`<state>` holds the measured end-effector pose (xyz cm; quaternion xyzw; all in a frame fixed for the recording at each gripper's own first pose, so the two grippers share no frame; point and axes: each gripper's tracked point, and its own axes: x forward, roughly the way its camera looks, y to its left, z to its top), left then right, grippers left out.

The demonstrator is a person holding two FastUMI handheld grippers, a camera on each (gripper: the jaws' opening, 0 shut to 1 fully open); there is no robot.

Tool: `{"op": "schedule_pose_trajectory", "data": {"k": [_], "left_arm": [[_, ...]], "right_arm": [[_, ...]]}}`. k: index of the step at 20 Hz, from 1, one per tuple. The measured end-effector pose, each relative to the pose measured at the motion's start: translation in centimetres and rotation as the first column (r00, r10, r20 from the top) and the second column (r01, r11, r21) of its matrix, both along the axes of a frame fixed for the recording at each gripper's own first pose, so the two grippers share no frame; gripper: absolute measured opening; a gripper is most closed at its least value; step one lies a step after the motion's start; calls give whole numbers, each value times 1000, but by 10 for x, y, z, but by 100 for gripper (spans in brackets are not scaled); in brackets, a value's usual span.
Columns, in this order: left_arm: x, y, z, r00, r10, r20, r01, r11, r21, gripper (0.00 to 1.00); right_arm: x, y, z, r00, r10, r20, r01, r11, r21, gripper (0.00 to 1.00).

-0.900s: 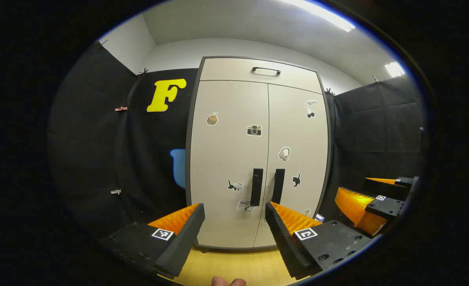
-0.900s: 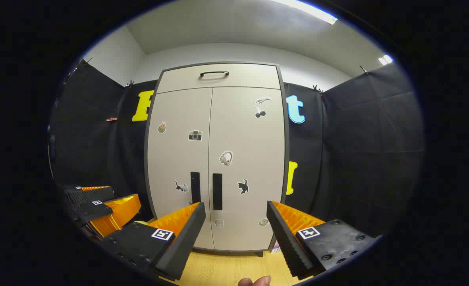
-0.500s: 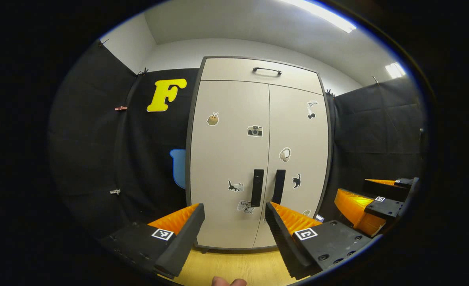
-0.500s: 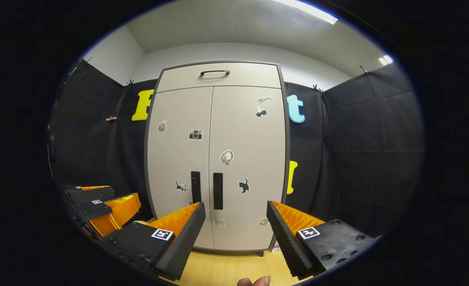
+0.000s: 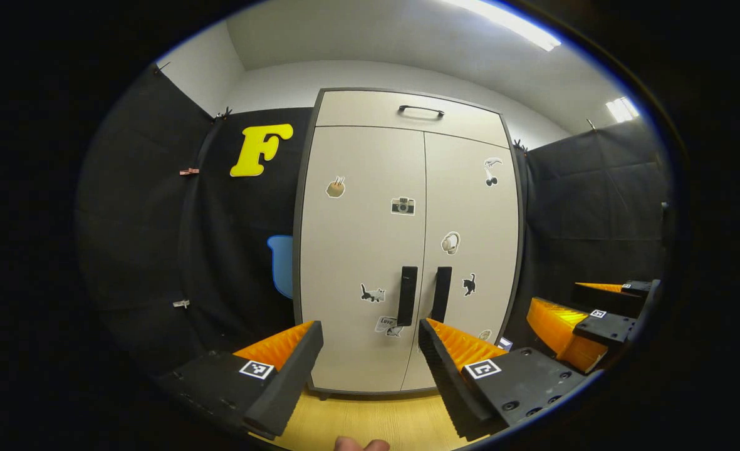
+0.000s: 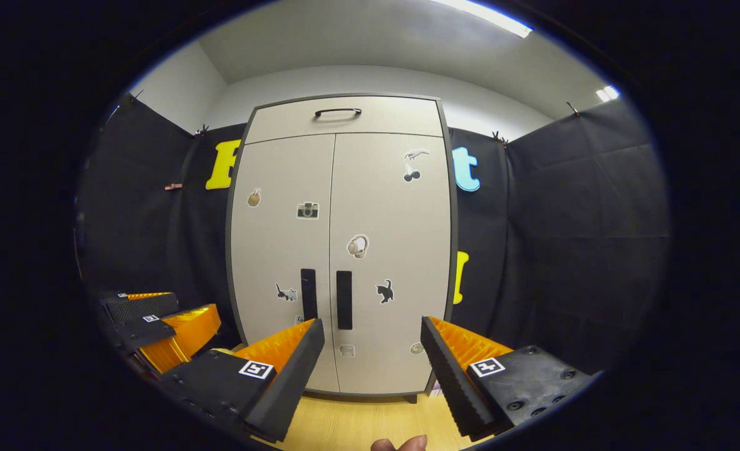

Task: Open the right door of the double-door shoe cabinet with the right hand, and open the left door with the left hand.

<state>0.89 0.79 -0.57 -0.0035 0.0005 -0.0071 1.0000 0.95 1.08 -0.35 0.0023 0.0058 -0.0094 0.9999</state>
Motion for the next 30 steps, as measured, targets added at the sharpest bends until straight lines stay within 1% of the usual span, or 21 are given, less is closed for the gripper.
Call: {"op": "schedule_pose_trajectory", "data": {"k": [4,6,10,15,20,24,25,28,29,30], "left_arm": [[2,4,-1,1000,-4,-2,4,1000,1,94],[3,6,-2,1000,-3,-3,3,1000,4,94],[7,15,-8,1000,-1,-11,1,1000,2,94],[12,32,-17,1000,8,-21,-8,1000,12,95],[16,44,-21,1000,12,-27,-12,1000,10,94],[18,54,-22,999,22,-27,-22,1000,11,95],[17,57,-24,999,25,-29,-25,1000,13,94],[17,64,-28,999,36,-37,-36,999,16,94],[18,65,-28,998,40,-40,-39,999,14,94],[18,68,-30,998,42,-43,-41,999,11,95]], "right_arm": [[5,6,-4,1000,4,-9,-4,1000,1,97],[10,12,-5,1000,19,-4,-19,1000,9,98],[33,23,-6,999,37,6,-37,999,13,98],[87,36,-20,999,42,0,-42,999,1,98],[151,49,-42,999,42,-6,-42,998,-48,98],[196,55,-59,999,38,-21,-39,999,-8,98],[206,54,-65,999,31,-32,-31,1000,0,99],[231,51,-81,998,16,-62,-15,1000,15,94],[238,50,-85,998,22,-66,-21,1000,20,91],[245,50,-90,996,27,-81,-25,999,27,84]]}}
